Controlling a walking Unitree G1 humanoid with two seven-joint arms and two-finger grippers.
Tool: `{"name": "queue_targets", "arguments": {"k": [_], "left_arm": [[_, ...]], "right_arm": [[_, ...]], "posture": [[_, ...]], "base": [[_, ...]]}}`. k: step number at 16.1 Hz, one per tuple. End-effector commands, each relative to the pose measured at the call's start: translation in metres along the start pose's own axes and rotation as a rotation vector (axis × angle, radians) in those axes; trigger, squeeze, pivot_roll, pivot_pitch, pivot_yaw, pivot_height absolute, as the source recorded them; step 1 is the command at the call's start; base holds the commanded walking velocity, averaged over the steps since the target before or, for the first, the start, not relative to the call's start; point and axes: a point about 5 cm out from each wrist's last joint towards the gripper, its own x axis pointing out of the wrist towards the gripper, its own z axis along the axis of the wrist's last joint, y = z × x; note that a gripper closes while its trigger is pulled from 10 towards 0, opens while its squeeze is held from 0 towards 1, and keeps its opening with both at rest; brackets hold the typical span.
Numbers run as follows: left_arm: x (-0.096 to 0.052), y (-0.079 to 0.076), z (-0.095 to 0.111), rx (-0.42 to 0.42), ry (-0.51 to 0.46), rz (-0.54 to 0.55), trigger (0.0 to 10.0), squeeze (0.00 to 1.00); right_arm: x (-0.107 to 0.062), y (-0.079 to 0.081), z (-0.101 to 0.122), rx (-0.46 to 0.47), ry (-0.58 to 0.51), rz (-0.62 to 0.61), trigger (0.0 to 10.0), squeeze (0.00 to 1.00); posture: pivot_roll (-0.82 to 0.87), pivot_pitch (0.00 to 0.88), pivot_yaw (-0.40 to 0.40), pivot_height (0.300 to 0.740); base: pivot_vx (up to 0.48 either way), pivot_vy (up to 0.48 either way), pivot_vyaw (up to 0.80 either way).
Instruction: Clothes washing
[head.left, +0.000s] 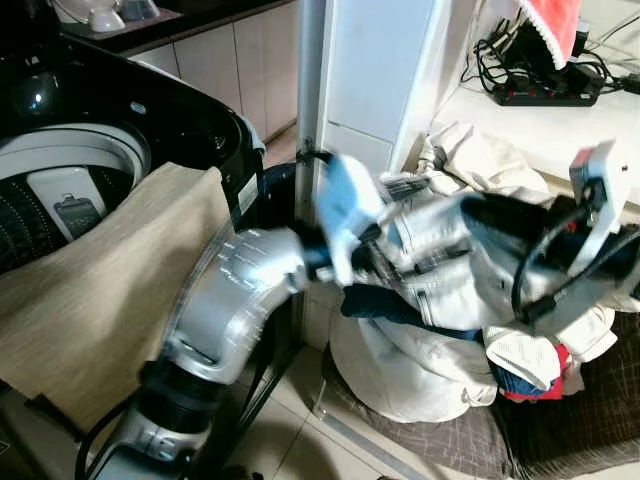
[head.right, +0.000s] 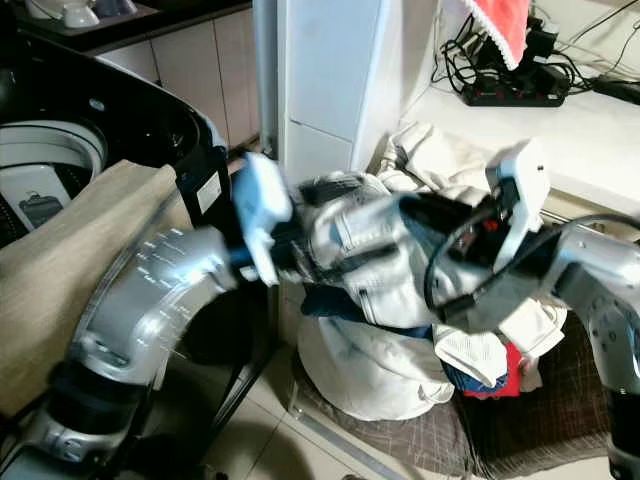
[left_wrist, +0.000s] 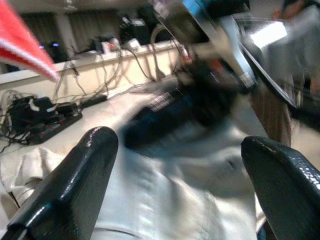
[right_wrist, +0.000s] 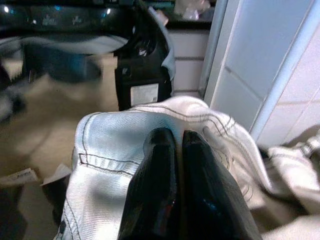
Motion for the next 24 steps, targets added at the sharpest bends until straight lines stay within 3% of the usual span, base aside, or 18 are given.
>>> {"name": "queue_targets", "arguments": {"k": [1,3,5,6,8,10,14,15,16,17,19,20,21,22,23,24], "left_arm": [[0.003,0.0,-0.001,0.061,0.024,-0.009,10.0,0.0],[0.005,-0.001,-0.015,0.169,0.117,0.008,10.0,0.0],[0.003,0.011,-0.026,0.321,0.207,0.111,10.0,0.0],[0.002,0.017,-0.028,0.348,0.229,0.163,10.0,0.0],[0.0,0.02,-0.032,0.392,0.264,0.165,10.0,0.0],[-0.002,0.025,-0.043,0.497,0.338,0.171,10.0,0.0],[-0.006,0.034,-0.048,0.507,0.383,0.236,9.9,0.0],[-0.007,0.036,-0.048,0.499,0.382,0.258,5.5,0.0],[-0.006,0.038,-0.048,0.497,0.377,0.268,3.1,0.0],[-0.006,0.038,-0.048,0.496,0.376,0.27,0.0,0.0],[-0.006,0.037,-0.047,0.464,0.345,0.27,0.0,0.0],[-0.004,0.035,-0.044,0.402,0.29,0.269,0.0,0.0],[-0.005,0.029,-0.038,0.235,0.168,0.277,8.3,0.0],[-0.005,0.027,-0.036,0.152,0.112,0.269,10.0,0.0],[-0.011,0.026,-0.036,0.02,0.06,0.276,10.0,0.0],[-0.016,0.027,-0.037,-0.046,0.046,0.289,10.0,0.0]], "right_arm": [[-0.004,-0.004,0.011,-0.011,-0.048,-0.028,0.0,0.0],[-0.003,-0.002,0.013,-0.004,-0.059,-0.017,0.0,0.0],[-0.003,0.0,0.014,-0.002,-0.06,-0.005,0.0,0.0],[-0.002,0.001,0.014,0.001,-0.062,0.002,0.0,0.0],[-0.002,0.001,0.015,0.005,-0.068,0.006,0.0,0.0],[-0.001,0.002,0.015,0.007,-0.07,0.016,0.0,0.0],[0.0,0.006,0.016,0.011,-0.073,0.038,0.0,0.0],[0.0,0.007,0.016,0.011,-0.072,0.041,0.0,0.0],[0.0,0.007,0.016,0.012,-0.073,0.044,0.0,0.0],[0.0,0.007,0.016,0.012,-0.072,0.044,0.0,0.0],[0.0,0.007,0.016,0.01,-0.07,0.048,0.0,0.0],[0.001,0.008,0.016,0.01,-0.07,0.048,0.0,0.0],[0.0,0.008,0.016,0.012,-0.071,0.048,0.0,0.0],[0.0,0.008,0.016,0.012,-0.072,0.048,0.0,0.0],[0.0,0.008,0.016,0.013,-0.072,0.049,0.0,0.0],[0.0,0.008,0.016,0.014,-0.072,0.051,0.0,0.0]], "posture": [[-0.1,0.011,-0.058,0.74],[-0.1,0.014,-0.059,0.74],[-0.1,0.015,-0.058,0.74],[-0.1,0.016,-0.057,0.74],[-0.09,0.016,-0.057,0.74],[-0.09,0.017,-0.056,0.74],[-0.09,0.014,-0.055,0.74],[-0.09,0.015,-0.054,0.74],[-0.09,0.015,-0.056,0.74],[-0.09,0.014,-0.056,0.74],[-0.09,0.013,-0.055,0.74],[-0.09,0.013,-0.054,0.74],[-0.09,0.012,-0.054,0.74],[-0.09,0.012,-0.054,0.74],[-0.09,0.012,-0.055,0.74],[-0.09,0.011,-0.057,0.74]], "base": [[0.0,0.0,0.0],[0.0,0.0,0.0],[0.0,0.0,0.0],[0.0,0.0,0.0],[0.0,0.0,0.0],[0.0,0.0,0.0],[0.0,0.0,0.0],[0.0,0.0,0.0],[0.0,0.0,0.0],[0.0,0.0,0.0],[0.0,0.0,0.0],[0.0,0.0,0.0],[0.0,0.0,0.0],[0.0,0.0,0.0],[0.0,0.0,0.0],[0.0,0.0,0.0]]}}
